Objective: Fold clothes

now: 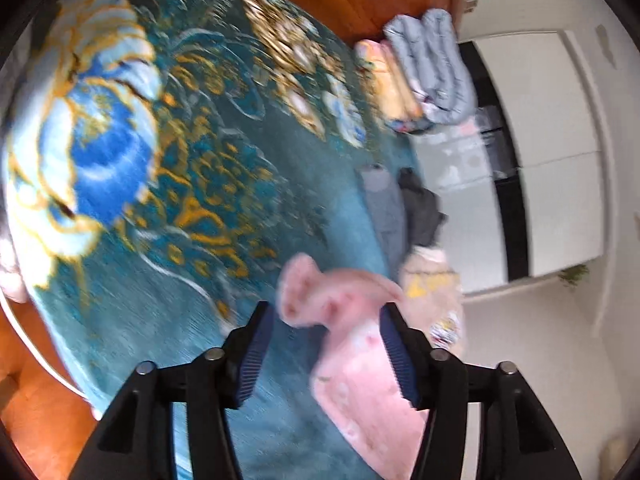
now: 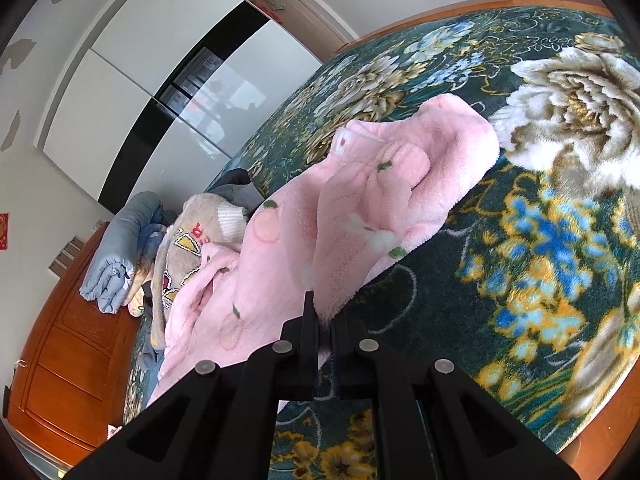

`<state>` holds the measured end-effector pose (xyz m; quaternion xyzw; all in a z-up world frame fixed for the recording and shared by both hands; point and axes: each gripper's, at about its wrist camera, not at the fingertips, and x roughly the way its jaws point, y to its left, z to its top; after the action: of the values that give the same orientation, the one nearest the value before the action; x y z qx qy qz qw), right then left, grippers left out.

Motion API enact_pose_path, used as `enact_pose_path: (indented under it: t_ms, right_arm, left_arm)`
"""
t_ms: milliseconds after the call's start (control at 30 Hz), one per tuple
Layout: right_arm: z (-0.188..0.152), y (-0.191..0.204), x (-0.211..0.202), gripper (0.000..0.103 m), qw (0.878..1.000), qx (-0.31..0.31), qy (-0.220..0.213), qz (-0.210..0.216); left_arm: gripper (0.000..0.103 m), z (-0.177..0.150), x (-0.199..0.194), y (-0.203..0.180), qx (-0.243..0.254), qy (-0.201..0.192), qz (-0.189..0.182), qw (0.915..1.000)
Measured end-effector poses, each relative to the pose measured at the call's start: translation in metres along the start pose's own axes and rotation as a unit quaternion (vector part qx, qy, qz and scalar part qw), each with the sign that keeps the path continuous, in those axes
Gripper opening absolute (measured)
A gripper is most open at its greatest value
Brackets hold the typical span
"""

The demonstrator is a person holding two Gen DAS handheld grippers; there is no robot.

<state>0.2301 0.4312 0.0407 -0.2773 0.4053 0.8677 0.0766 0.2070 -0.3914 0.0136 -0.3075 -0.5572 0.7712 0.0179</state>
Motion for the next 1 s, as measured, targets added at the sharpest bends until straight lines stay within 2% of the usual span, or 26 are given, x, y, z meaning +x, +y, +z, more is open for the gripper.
enact_pose_path:
  t_ms: [67,100,233,367,400,433,467,500,533,600,700,767,867,900,933,1000]
  right_arm:
    - [-0.001,-0.001,0.001,0.006,1.000,0.003,0.002,0.001]
    - [-0.001,-0.002,0.002,0.006,1.000,0.004,0.003,0.001]
    - [-0.002,-0.002,0.000,0.006,1.000,0.005,0.004,0.002]
    - [-0.003,-0.003,-0.003,0.007,1.000,0.004,0.004,0.003]
    - [-0.003,-0.002,-0.004,0.007,1.000,0.002,0.004,0.001]
    - [-0.003,-0.001,-0.004,0.007,1.000,0.002,0.005,0.000]
    - [-0.003,0.000,-0.004,0.006,1.000,0.001,0.006,-0.001]
    - [-0.002,0.001,-0.004,0.006,1.000,0.001,0.007,-0.002]
    - [-0.001,0.003,-0.004,0.006,1.000,0.000,0.008,-0.003]
    - [0.005,0.011,-0.001,0.006,1.000,-0.003,0.010,-0.005]
    - [0.022,0.031,0.002,0.005,1.000,-0.015,0.009,0.000]
    - [0.036,0.054,-0.004,0.005,0.999,-0.040,-0.008,0.009]
    - [0.051,0.088,-0.033,0.005,0.995,-0.076,-0.054,0.042]
    - [0.049,0.092,-0.045,0.005,0.993,-0.087,-0.067,0.051]
    - [0.048,0.096,-0.056,0.005,0.990,-0.098,-0.080,0.061]
    - [0.036,0.089,-0.068,0.005,0.988,-0.112,-0.087,0.061]
  left_arm:
    - [0.073,-0.008,0.007,-0.006,0.015,0.007,-0.017,0.9997]
    - [0.073,-0.009,0.013,-0.012,0.028,0.011,-0.013,0.9995]
    - [0.072,-0.008,0.036,-0.031,0.066,0.011,0.033,0.9972]
    - [0.070,-0.002,0.058,-0.037,0.053,0.009,0.053,0.9971]
    - [0.059,0.000,0.062,-0.038,0.054,0.007,0.066,0.9963]
    - [0.037,0.003,0.064,-0.038,0.060,0.007,0.076,0.9953]
    - [0.027,0.007,0.067,-0.040,0.064,0.006,0.083,0.9945]
    - [0.010,0.013,0.069,-0.045,0.065,0.003,0.085,0.9942]
    - [0.007,0.019,0.072,-0.050,0.067,0.001,0.087,0.9940]
    - [0.006,0.031,0.076,-0.063,0.076,-0.007,0.084,0.9935]
    - [0.005,0.045,0.063,-0.122,0.137,-0.039,0.029,0.9894]
    - [0.005,0.048,0.040,-0.159,0.183,-0.066,-0.023,0.9807]
    - [0.006,0.042,0.002,-0.177,0.236,-0.102,-0.049,0.9652]
    - [0.006,0.040,-0.008,-0.178,0.249,-0.110,-0.049,0.9610]
    - [0.006,0.037,-0.011,-0.165,0.250,-0.110,-0.028,0.9615]
    - [0.006,0.033,-0.005,-0.123,0.223,-0.092,0.033,0.9698]
